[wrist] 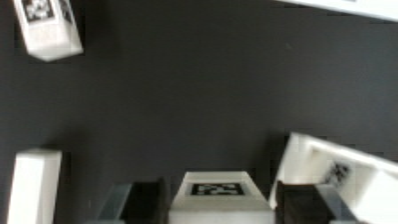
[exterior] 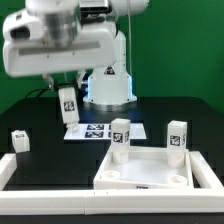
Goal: Assemble square table
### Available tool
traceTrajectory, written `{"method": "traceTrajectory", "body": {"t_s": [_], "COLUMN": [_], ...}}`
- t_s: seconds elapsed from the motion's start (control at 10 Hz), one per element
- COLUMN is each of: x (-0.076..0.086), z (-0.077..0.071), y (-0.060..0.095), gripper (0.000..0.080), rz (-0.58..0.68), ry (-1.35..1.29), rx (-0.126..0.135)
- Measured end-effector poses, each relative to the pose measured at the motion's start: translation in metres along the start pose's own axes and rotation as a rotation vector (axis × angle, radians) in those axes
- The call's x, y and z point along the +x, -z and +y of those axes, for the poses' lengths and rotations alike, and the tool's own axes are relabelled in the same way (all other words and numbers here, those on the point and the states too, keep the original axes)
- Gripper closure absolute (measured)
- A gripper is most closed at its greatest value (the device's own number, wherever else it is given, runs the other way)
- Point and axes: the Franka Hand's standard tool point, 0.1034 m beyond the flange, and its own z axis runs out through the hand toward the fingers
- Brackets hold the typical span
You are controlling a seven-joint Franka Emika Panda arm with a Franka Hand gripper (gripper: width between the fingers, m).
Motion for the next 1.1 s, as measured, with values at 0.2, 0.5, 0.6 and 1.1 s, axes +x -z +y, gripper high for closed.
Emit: {"method": "traceTrajectory", "body": {"t_s": [0.2, 0.5, 0.6, 1.1], "x": [0.036, 0.033, 0.033, 0.095], "z": [-0.021, -0.021, -0.024, -0.098], "y": [0.018, 0.012, 0.012, 0.016], "gripper": [0.0503, 0.0503, 0.0503, 0.0503], "rz": [0.245, 0.26, 0.26, 0.28], "ry": [-0.035, -0.016, -0.021, -0.108], "rx": [-0.059, -0.061, -0.06, -0.066]}}
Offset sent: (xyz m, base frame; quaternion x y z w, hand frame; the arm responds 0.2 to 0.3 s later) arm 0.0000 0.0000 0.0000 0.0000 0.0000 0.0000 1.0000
